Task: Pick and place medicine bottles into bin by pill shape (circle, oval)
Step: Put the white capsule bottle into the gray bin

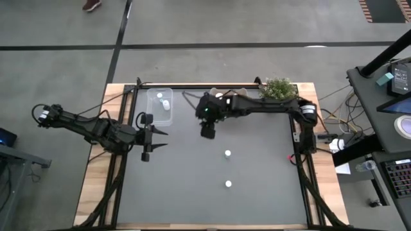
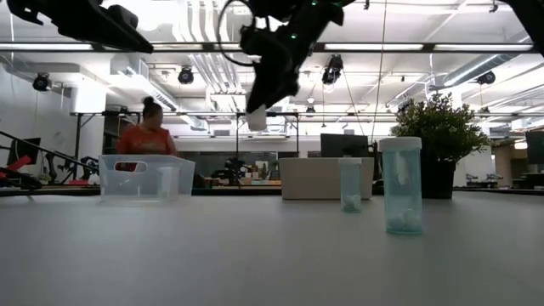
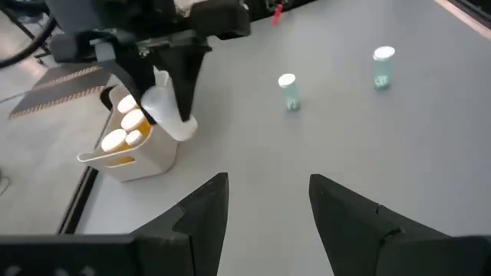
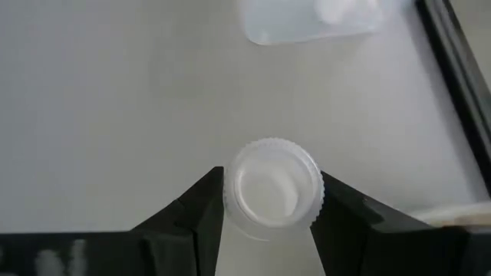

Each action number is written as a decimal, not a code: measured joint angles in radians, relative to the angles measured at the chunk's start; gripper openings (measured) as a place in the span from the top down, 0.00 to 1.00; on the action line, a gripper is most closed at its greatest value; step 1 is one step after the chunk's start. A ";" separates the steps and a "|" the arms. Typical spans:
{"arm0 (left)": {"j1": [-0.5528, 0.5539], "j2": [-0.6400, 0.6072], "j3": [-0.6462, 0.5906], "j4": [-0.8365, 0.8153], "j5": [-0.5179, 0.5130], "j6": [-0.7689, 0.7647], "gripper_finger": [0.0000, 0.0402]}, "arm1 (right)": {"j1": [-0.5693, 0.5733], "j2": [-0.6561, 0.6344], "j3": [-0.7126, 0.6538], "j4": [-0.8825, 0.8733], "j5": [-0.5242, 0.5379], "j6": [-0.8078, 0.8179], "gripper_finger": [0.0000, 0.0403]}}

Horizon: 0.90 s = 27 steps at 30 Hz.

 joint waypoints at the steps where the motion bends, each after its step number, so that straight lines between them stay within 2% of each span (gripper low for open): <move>1: 0.000 0.000 0.000 0.003 -0.005 0.001 0.58 | -0.013 -0.018 -0.016 0.000 0.000 0.006 0.62; 16: 0.000 0.004 0.000 0.062 -0.048 0.070 0.58 | -0.233 -0.191 -0.265 0.005 0.010 0.126 0.61; 27: 0.000 0.006 0.000 0.106 -0.113 0.118 0.58 | -0.319 -0.289 -0.416 0.007 0.072 0.136 0.61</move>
